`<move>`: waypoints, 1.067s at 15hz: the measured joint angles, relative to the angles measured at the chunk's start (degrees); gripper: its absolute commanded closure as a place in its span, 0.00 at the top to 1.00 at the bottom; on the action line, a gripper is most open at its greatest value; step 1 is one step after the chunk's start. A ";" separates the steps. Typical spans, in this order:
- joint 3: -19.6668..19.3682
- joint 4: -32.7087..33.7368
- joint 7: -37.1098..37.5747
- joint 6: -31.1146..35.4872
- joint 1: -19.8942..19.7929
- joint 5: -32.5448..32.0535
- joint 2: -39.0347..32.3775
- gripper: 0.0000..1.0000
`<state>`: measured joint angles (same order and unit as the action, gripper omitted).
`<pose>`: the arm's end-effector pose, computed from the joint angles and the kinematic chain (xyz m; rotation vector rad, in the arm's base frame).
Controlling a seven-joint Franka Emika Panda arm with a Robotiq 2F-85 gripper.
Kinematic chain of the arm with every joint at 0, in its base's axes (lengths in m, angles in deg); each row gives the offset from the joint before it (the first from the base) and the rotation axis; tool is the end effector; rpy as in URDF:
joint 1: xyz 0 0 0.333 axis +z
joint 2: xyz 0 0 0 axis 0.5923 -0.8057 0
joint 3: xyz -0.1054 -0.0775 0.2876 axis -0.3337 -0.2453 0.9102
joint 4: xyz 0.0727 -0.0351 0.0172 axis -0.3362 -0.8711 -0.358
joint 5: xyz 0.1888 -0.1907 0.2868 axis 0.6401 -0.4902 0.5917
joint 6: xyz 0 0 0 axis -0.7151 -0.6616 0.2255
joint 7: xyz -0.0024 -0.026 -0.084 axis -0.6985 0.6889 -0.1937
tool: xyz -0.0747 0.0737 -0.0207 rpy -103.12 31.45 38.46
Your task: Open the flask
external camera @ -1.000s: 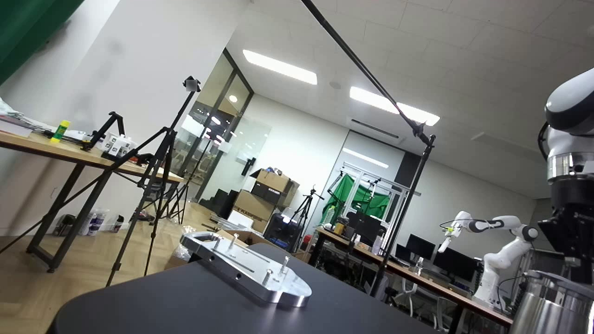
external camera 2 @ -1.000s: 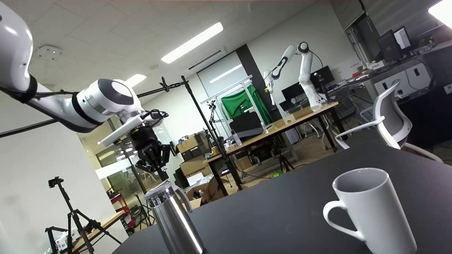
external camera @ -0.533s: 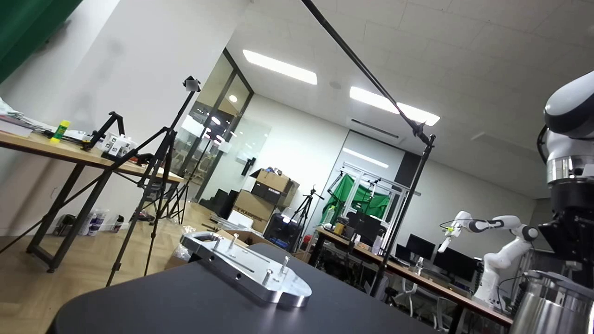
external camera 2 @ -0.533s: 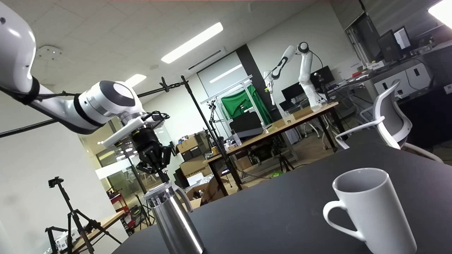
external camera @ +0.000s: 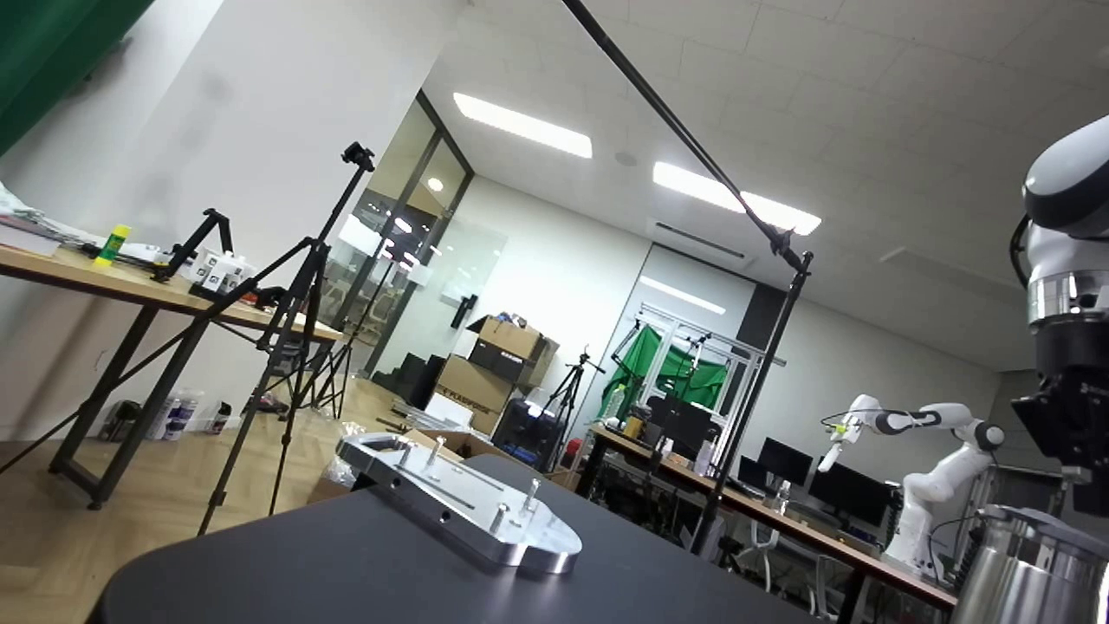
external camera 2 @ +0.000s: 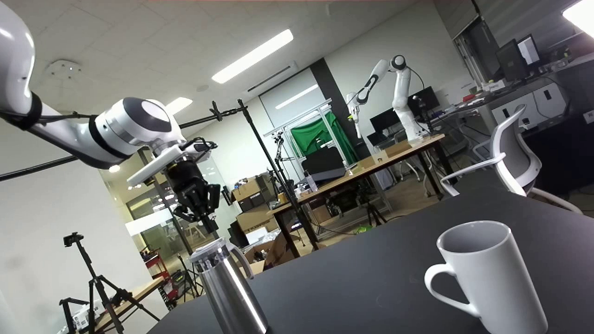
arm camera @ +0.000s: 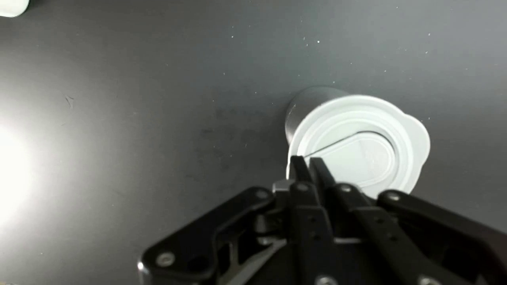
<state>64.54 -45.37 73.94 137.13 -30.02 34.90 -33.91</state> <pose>0.5758 0.1013 0.4048 2.9992 0.3011 -0.1664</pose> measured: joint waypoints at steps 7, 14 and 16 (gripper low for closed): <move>-0.37 0.12 0.00 -6.53 -0.86 -0.09 5.92 0.86; -0.77 0.54 0.08 -10.42 -1.74 -0.11 8.35 1.00; -0.77 0.96 0.31 -11.18 -1.79 -0.11 8.30 1.00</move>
